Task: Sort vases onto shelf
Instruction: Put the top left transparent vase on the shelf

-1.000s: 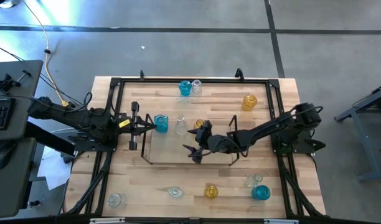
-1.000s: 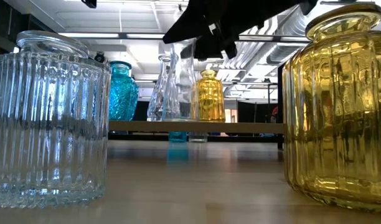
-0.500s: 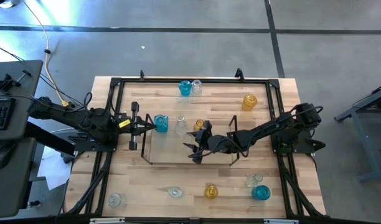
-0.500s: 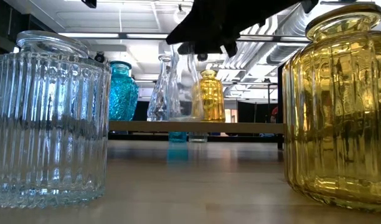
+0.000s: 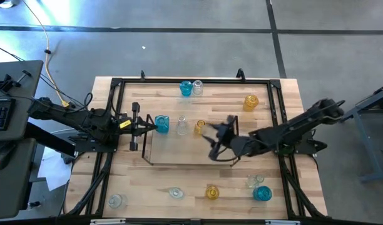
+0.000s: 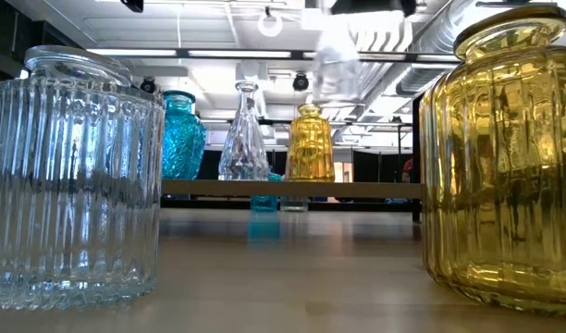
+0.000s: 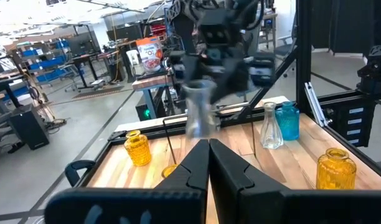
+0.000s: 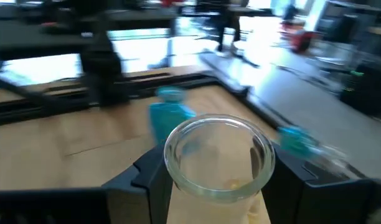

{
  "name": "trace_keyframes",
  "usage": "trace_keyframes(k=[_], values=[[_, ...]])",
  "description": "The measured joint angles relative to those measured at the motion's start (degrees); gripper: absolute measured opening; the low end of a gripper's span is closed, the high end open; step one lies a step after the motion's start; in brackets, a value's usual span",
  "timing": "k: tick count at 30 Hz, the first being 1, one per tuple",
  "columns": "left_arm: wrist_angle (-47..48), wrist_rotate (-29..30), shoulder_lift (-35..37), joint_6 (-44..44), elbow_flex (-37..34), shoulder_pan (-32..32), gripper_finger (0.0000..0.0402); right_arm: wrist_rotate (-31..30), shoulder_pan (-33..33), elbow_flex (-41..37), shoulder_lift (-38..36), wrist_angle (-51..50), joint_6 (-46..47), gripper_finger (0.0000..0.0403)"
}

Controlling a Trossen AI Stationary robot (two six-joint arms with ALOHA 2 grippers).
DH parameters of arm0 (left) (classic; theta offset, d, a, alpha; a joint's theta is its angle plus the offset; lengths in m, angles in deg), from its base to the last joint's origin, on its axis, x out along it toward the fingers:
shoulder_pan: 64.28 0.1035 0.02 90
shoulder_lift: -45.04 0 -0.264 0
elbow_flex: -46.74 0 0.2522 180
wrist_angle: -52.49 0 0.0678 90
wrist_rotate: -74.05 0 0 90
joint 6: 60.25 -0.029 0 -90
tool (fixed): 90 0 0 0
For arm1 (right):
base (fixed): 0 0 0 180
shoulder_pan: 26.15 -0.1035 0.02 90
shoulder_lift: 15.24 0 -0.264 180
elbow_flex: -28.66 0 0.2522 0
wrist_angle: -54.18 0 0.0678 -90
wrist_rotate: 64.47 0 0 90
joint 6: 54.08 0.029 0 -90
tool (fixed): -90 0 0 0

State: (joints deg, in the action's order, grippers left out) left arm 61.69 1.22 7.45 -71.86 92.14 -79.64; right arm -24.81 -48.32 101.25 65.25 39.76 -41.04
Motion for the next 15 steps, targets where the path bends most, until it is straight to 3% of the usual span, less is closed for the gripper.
trace_keyframes(k=[5, 15], values=[[0.02, -0.02, 0.0, 0.0, 0.0, -0.02, 0.0001, -4.86, 2.81, -1.3, -2.28, -8.0, 7.06, 0.0167], [0.02, -0.04, 0.0, 0.52, 0.0, -0.02, 0.0001, -6.25, 7.72, -9.53, -2.17, -8.09, 19.15, 0.0166]])
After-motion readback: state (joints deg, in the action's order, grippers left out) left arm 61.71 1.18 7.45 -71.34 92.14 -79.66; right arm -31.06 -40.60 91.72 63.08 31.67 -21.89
